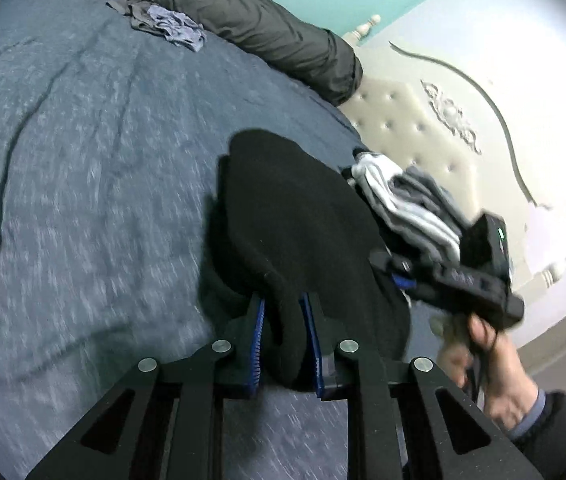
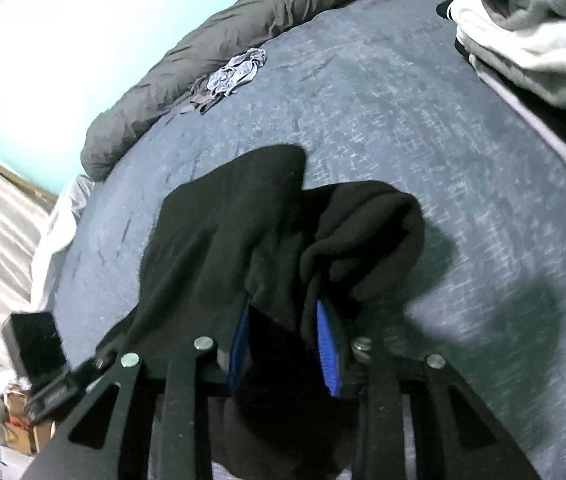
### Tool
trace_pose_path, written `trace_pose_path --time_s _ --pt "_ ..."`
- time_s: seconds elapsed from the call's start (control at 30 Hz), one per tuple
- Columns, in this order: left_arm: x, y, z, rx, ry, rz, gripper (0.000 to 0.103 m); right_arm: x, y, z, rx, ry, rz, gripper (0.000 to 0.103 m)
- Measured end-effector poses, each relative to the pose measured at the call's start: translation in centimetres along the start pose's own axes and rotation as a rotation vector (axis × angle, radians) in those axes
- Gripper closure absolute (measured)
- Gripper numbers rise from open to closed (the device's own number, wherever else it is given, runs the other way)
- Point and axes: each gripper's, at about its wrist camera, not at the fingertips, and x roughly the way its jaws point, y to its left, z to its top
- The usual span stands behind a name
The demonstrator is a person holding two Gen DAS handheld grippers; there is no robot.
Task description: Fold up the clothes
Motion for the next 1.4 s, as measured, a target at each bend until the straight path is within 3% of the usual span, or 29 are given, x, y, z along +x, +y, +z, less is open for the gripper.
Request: trace_pose_path --time_s 0.13,0.27,0.53,0.77,0.97,1.0,1.03,1.1,1.17,1.4 --pt "0.8 -1.4 -1.1 0.036 0.021 0.027 0.084 -0.5 -2.3 -0.2 0.004 0.019 -0.033 0.08" --pt "0.8 0.1 -0.8 0.008 0.041 0.045 0.082 -1.4 -3.2 -0.5 0.012 0.023 -0.034 0.08" --pt "-1.1 2.0 0.1 -0.001 0.029 0.064 0.077 -3.3 -0.6 -3.7 -0.085 0.072 0.006 0.05" --pt "-0.1 2.2 -0.5 0.037 0.072 0.058 0.066 -3.4 -0.8 -6.2 -0.075 0.084 -0.002 0.05" --pt "1.4 2.1 -1.0 0.047 0.095 0.041 0.066 -2.6 -0.5 -5.5 -0.074 0.059 0.023 0.05" --pt "1.5 1.9 -1.0 0.053 0.095 0.043 0.066 -2.2 -0.2 -5.4 -0.088 0.07 0.033 0.057" --pt "1.6 1.8 -0.9 0.06 0.094 0.044 0.067 -1.8 0.3 -5.4 -0.103 0.077 0.033 0.076" --pt "2.0 1.3 -0.7 0.087 0.097 0.053 0.069 -1.5 0.4 -5.4 -0.115 0.067 0.011 0.086" --pt "2.3 0.6 -0.3 0.118 0.097 0.06 0.09 -1.9 -0.2 -5.7 -0.087 0.042 0.026 0.09" --pt "3.6 -1.3 1.4 0.179 0.106 0.06 0.093 -4.2 -0.6 -8.0 -0.102 -0.007 -0.05 0.092"
